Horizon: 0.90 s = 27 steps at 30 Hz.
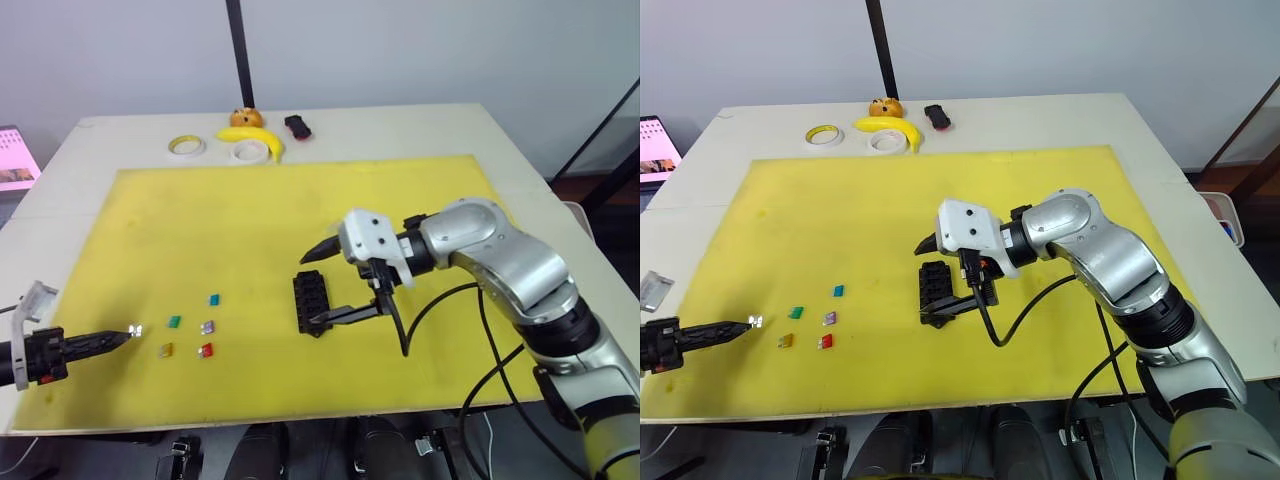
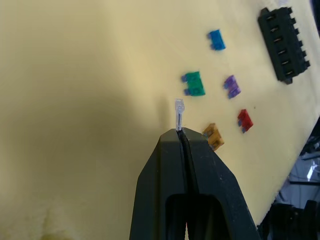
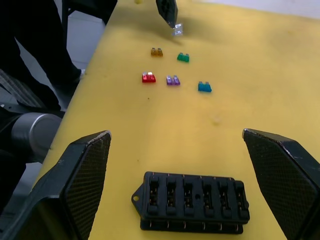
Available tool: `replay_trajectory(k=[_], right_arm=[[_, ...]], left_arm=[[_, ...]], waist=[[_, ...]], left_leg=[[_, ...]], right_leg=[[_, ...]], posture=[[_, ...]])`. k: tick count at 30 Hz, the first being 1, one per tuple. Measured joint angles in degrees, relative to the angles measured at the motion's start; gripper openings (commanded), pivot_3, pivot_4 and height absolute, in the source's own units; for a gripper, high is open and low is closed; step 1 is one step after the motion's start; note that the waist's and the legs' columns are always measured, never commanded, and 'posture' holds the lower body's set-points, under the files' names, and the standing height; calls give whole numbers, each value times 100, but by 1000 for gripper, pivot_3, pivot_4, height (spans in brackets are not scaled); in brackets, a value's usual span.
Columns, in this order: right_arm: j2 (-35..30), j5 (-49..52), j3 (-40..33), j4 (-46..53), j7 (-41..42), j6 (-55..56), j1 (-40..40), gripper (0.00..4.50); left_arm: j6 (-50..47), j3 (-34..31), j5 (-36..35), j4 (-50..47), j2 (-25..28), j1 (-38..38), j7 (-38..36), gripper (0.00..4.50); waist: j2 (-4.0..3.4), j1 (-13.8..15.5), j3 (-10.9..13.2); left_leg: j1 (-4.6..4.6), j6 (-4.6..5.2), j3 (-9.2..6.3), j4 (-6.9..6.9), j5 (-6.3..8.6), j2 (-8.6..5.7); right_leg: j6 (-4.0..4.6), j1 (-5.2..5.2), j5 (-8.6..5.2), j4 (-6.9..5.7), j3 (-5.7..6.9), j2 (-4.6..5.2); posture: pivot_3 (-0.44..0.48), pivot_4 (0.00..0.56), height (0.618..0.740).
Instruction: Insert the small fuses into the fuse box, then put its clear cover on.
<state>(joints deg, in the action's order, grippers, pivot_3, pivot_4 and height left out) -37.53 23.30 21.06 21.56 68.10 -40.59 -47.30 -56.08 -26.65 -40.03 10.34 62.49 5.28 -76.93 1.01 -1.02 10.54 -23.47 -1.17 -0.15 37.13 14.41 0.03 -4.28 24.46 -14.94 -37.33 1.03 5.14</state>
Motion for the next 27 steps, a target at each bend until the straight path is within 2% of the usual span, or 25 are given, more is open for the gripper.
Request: replay_trajectory(k=[6,11,14,20,24,27], right_arm=[[141,118,-35,-102,-42,-104,61,4500],[488,891,-484,-227,-290,-1044,64,4500],[516,1416,-738,-276,-428,-1793,-41,4500],[996,2475,-1586,-617,-1118,-3217,-571,4500],[1145,2798,-1849,-779,-1565,-3794,-626,4500],[1246,2972,-1867,-777,-1800,-3982,-634,4500]], left_arm=[[-389,-515,-506,-983,-4,-11,182,4],[-655,-550,-1143,-1916,-17,-810,405,4],[-744,-181,-1560,-2410,-197,-1586,634,4],[-663,983,-1696,-2517,-801,-3054,965,4],[-574,1401,-1700,-2526,-1033,-3514,988,4],[-565,1577,-1752,-2637,-1133,-3553,985,4]], waist=[[0,13,0],[0,34,1],[0,26,1],[-2,5,2],[-2,6,2],[-2,-8,2]], left_leg=[[-3,-1,0,-5,0,0],[-3,-4,-2,-3,-2,-2],[-3,-4,-1,-3,-2,-8],[-3,-5,-4,-3,-5,-5],[-5,-3,0,-3,-5,-8],[-5,-2,1,-2,-6,-6]], right_leg=[[5,-1,3,12,0,2],[10,-5,7,14,0,3],[8,-6,8,14,0,7],[-13,-3,20,8,2,-12],[-29,-4,29,10,2,-25],[-34,-3,31,9,0,-48]], posture=[[0,150,740],[0,150,740],[0,150,740],[0,150,740],[0,150,740],[0,150,740]])
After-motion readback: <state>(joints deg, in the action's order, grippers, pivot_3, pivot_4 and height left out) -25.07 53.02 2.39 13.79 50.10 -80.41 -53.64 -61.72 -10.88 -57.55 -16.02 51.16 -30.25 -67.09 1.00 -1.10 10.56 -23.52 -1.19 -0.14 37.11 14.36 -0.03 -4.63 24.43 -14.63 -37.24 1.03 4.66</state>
